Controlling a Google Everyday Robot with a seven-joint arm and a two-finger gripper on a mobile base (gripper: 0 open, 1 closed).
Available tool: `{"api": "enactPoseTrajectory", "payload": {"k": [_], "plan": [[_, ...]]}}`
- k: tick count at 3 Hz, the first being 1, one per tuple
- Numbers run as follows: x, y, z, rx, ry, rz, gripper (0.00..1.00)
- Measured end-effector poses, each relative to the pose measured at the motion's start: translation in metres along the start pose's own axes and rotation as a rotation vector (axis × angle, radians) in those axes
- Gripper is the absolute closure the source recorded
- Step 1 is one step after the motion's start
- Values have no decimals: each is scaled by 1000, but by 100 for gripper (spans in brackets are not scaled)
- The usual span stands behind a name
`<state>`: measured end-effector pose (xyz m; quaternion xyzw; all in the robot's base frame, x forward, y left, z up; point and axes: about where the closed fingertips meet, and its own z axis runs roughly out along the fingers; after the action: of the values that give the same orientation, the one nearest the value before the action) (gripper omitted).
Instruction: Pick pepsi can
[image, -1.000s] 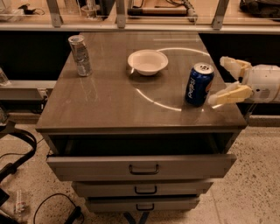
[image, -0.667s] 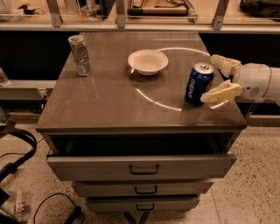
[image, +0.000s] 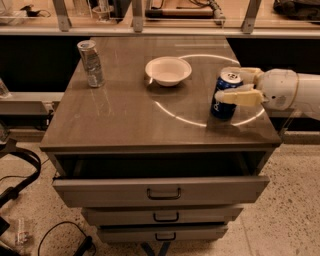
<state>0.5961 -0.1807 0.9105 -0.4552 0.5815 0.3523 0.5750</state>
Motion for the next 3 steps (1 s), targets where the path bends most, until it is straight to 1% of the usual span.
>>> {"api": "enactPoseTrajectory", "payload": {"k": [1, 2, 3], "plan": [[-1, 1, 4, -6, -2, 0, 69], [-1, 2, 6, -11, -3, -1, 92], [-2, 2, 8, -14, -4, -1, 100]]}}
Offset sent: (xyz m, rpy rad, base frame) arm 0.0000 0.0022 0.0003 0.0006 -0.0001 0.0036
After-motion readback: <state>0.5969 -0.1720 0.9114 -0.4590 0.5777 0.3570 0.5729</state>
